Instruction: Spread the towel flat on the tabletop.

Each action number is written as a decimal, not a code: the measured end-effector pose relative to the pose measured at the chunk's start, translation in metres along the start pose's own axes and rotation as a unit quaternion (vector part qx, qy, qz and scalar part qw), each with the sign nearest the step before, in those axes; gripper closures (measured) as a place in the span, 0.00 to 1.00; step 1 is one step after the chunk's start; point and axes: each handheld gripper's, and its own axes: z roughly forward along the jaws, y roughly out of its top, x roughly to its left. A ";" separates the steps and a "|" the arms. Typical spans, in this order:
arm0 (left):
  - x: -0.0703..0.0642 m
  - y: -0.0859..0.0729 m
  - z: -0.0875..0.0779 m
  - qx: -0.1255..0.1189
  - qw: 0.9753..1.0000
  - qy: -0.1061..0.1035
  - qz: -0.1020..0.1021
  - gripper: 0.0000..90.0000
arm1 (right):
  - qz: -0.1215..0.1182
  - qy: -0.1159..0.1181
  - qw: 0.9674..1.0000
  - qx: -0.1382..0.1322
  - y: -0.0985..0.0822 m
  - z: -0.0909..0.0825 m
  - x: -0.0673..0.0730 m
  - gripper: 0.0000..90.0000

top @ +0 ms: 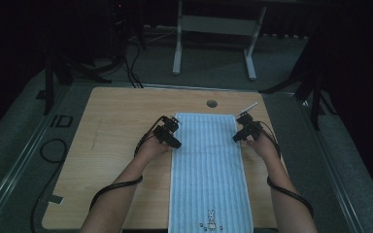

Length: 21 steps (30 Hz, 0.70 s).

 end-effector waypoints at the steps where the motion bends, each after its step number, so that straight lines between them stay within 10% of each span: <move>1: 0.001 0.000 0.001 0.001 1.000 0.005 -0.003 0.51 | 0.001 -0.002 1.000 0.004 0.001 0.002 0.000 0.59; 11: 0.005 0.004 0.009 0.005 1.000 0.006 0.001 0.61 | 0.001 -0.005 1.000 0.027 0.006 0.017 0.003 0.68; 21: -0.002 0.006 0.010 0.008 1.000 -0.029 0.001 0.98 | -0.025 0.005 0.999 0.024 0.006 0.017 0.011 0.96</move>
